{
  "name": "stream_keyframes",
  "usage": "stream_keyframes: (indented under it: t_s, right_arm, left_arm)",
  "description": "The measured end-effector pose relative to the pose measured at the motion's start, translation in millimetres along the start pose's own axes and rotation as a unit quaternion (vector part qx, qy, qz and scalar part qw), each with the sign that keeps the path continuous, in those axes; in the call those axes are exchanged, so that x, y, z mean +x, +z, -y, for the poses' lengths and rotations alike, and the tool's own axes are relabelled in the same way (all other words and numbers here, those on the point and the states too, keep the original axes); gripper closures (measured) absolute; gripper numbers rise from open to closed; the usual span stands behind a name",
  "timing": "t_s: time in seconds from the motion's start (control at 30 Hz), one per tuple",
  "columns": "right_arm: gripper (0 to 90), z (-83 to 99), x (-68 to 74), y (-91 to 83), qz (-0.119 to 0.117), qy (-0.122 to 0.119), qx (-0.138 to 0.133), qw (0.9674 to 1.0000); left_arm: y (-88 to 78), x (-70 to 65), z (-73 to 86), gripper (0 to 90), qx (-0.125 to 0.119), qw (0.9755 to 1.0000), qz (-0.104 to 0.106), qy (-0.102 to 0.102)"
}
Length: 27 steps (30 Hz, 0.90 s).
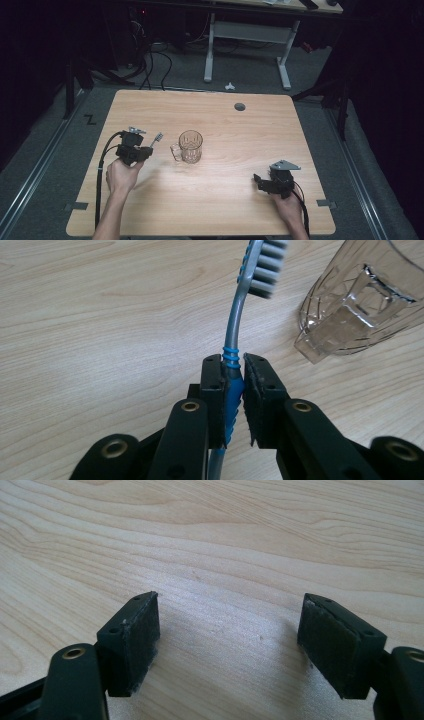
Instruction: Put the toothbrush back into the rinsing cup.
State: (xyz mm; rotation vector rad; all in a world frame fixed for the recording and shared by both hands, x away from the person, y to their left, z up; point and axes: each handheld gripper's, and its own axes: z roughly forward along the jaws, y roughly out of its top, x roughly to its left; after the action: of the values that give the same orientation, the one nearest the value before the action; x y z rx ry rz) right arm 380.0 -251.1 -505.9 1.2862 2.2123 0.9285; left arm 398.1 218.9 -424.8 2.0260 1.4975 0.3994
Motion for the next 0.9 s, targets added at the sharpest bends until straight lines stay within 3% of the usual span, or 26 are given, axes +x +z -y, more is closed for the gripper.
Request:
stream_keyframes:
  t_s: [0.23, 0.43, 0.9]
  right_arm:
    - [24.9, 0.1, 0.0, -0.1, 0.0, -0.001, 0.0, 1.0]
    - [24.9, 0.1, 0.0, -0.2, 0.0, -0.001, 0.0, 1.0]
    - [24.8, 0.1, 0.2, -0.3, 0.0, 0.001, 0.001, 1.0]
  left_arm:
    - [-9.8, -3.6, 0.7, 79.8, -0.016, 0.9997, 0.018, 0.001]
    - [-15.6, -10.1, 0.2, 79.9, -0.028, 0.9993, 0.02, 0.012]
    - [-30.4, -29.9, -5.7, 80.0, -0.073, 0.9956, 0.049, 0.031]
